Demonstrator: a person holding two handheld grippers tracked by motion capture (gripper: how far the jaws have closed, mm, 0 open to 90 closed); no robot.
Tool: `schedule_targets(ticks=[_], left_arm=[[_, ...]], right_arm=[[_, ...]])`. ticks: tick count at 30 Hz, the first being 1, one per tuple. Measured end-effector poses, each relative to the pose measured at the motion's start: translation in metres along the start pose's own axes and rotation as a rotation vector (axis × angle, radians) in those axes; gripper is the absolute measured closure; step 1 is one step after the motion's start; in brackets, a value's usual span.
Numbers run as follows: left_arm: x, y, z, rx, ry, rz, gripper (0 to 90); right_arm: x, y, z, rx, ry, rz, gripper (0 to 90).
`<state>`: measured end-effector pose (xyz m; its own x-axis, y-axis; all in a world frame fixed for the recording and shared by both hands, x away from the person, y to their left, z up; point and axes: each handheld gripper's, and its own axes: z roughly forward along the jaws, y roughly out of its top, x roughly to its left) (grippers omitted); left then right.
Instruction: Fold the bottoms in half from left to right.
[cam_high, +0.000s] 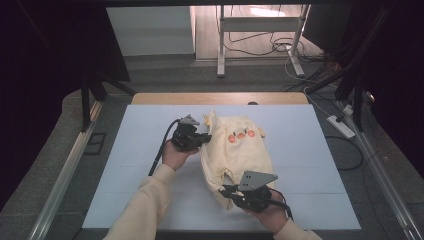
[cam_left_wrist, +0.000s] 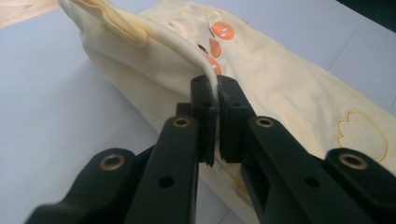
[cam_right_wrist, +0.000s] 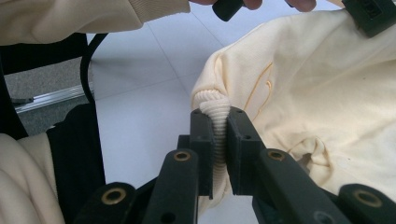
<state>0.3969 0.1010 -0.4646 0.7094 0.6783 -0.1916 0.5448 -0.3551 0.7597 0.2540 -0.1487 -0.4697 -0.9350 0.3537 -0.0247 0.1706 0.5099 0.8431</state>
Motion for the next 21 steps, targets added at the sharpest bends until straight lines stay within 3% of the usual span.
schedule_targets(ticks=[21], left_arm=[[-0.011, 0.012, 0.010, -0.033, -0.043, -0.003, 85.5]], right_arm=[[-0.008, -0.011, -0.025, 0.002, -0.033, 0.028, 82.4]])
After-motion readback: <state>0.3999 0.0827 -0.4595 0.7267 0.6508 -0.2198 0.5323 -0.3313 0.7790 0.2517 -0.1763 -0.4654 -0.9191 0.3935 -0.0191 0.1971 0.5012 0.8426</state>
